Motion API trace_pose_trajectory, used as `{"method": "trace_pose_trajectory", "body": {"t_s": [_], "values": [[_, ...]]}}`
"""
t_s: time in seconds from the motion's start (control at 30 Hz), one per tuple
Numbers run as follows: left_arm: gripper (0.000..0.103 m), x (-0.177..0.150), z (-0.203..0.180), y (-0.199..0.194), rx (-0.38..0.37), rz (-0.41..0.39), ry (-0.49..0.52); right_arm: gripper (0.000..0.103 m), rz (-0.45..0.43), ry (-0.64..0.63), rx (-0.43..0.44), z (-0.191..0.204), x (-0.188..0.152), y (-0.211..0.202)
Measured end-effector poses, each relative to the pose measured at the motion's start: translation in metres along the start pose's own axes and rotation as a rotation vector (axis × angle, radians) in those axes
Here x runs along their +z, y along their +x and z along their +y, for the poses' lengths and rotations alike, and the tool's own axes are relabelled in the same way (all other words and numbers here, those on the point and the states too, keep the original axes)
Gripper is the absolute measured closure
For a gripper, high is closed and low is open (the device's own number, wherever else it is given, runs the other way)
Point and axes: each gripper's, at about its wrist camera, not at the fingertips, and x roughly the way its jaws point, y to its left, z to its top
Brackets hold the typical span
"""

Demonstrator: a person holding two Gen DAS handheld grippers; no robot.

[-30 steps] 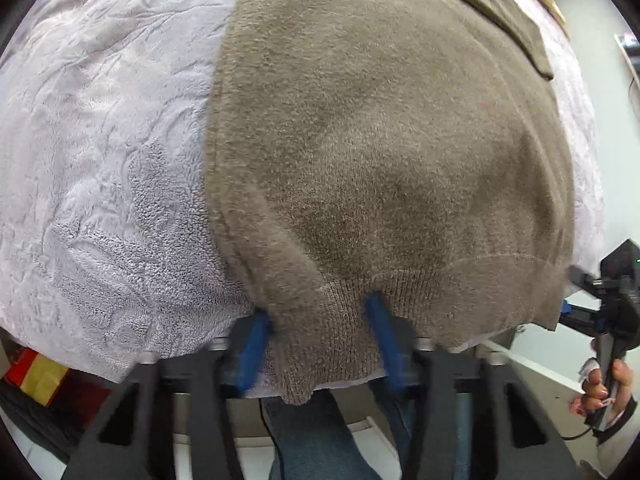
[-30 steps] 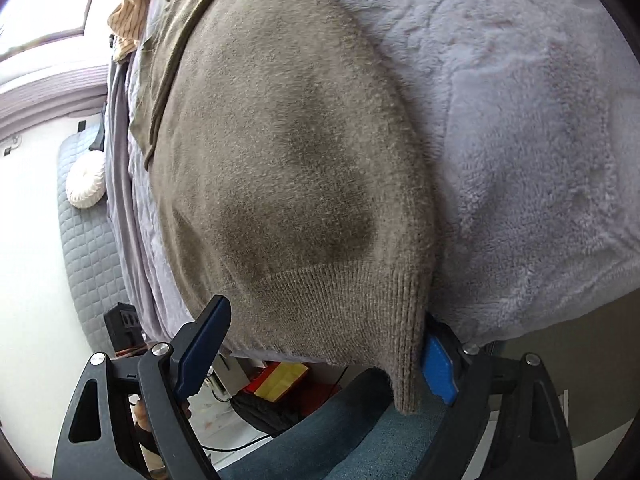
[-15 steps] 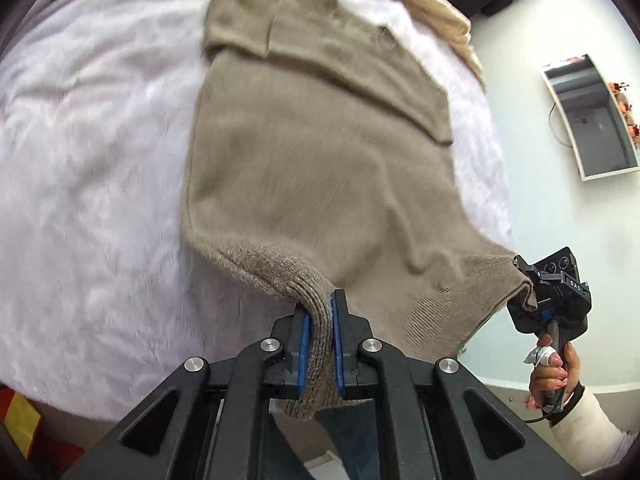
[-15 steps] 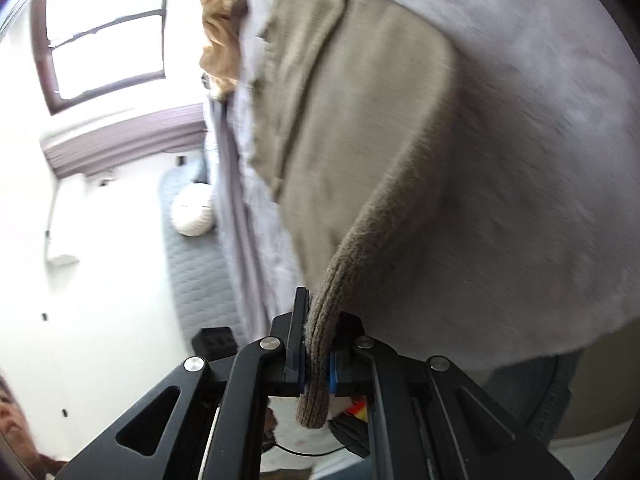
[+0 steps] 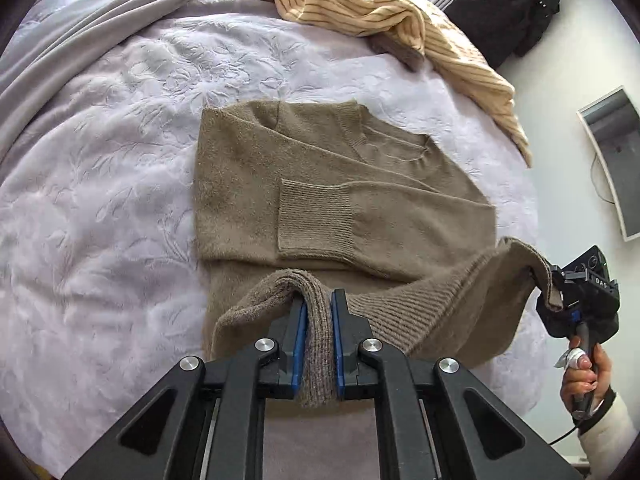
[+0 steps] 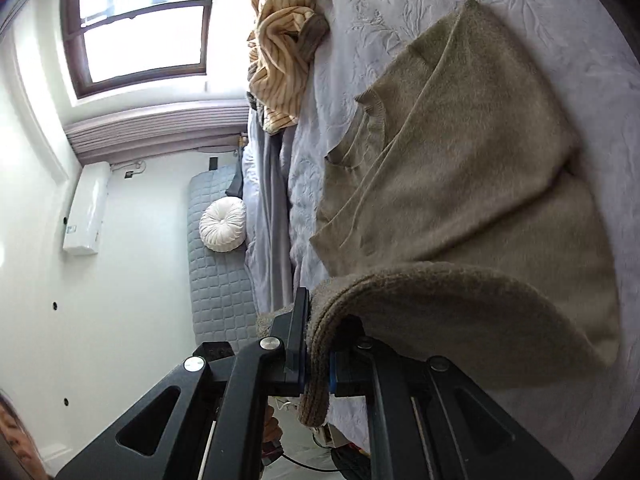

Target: Fold small clothes

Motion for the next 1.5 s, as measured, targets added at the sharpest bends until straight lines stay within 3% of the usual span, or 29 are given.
{"method": "trace_pose_trajectory", "body": {"t_s": [0.13,0.23,0.27,0.3,0.33,0.37,0.4,0.43,0.47,0.53,0.63,0.83,0.87,0.97,1.07,1.13,1.17,1.2,1.23,1.27,1.3,1.5], "values": [[0.092,0.019,0.003,0.033,0.078,0.042,-0.039,0.091,0.032,0.062,-0.081,-0.024,0.040,0.029],[0.088,0.022,0.005,0.045,0.154,0.054,-0.059,0.091,0.047,0.090,-0.106,-0.038,0.052,0.037],[0.065,0.023,0.007,0.049,0.186,0.065,-0.066,0.090,0.053,0.093,-0.107,-0.040,0.056,0.040],[0.024,0.023,0.008,0.051,0.217,0.074,-0.072,0.089,0.060,0.092,-0.112,-0.042,0.058,0.040],[0.008,0.023,0.010,0.050,0.246,0.058,-0.078,0.083,0.066,0.085,-0.135,-0.043,0.060,0.041],[0.001,0.022,0.011,0.046,0.262,0.022,-0.076,0.070,0.068,0.076,-0.160,-0.042,0.060,0.042],[0.001,0.022,0.012,0.044,0.268,0.006,-0.071,0.058,0.067,0.068,-0.176,-0.041,0.062,0.041],[0.001,0.021,0.014,0.043,0.271,0.007,-0.071,0.034,0.062,0.054,-0.196,-0.039,0.062,0.041],[0.001,0.021,0.016,0.042,0.271,0.003,-0.068,0.028,0.052,0.034,-0.214,-0.035,0.062,0.038],[0.001,0.022,0.015,0.039,0.279,-0.013,-0.036,0.028,0.036,-0.021,-0.255,-0.026,0.062,0.033],[0.001,0.023,0.009,0.036,0.277,-0.045,0.055,0.027,-0.006,-0.139,-0.384,-0.008,0.056,0.024],[0.001,0.041,0.009,0.080,0.267,0.012,0.159,0.027,-0.050,-0.348,-0.599,0.011,0.053,0.035],[0.001,0.045,0.011,0.090,0.256,0.024,0.155,0.027,-0.056,-0.360,-0.634,0.010,0.056,0.040],[0.019,0.048,0.016,0.115,0.241,0.066,0.150,0.027,-0.067,-0.423,-0.706,0.009,0.065,0.052],[0.022,0.048,0.017,0.121,0.231,0.071,0.158,0.027,-0.032,-0.480,-0.765,0.003,0.070,0.067],[0.036,0.046,0.015,0.117,0.214,0.062,0.176,0.028,-0.023,-0.510,-0.812,0.002,0.066,0.072],[0.056,0.045,0.014,0.116,0.203,0.057,0.183,0.032,-0.021,-0.533,-0.838,0.004,0.062,0.075],[0.085,0.044,0.012,0.115,0.179,0.059,0.188,0.038,-0.011,-0.568,-0.872,0.006,0.057,0.078],[0.096,0.044,0.011,0.114,0.149,0.065,0.189,0.059,0.010,-0.596,-0.894,0.007,0.053,0.082],[0.096,0.042,0.009,0.110,0.160,0.052,0.196,0.082,0.033,-0.614,-0.902,0.008,0.050,0.084],[0.096,0.040,0.005,0.104,0.172,0.030,0.212,0.092,0.047,-0.620,-0.901,0.009,0.048,0.084],[0.096,0.034,-0.009,0.045,0.126,-0.094,0.240,0.096,-0.067,-0.752,-0.915,0.054,0.020,0.052]]}}
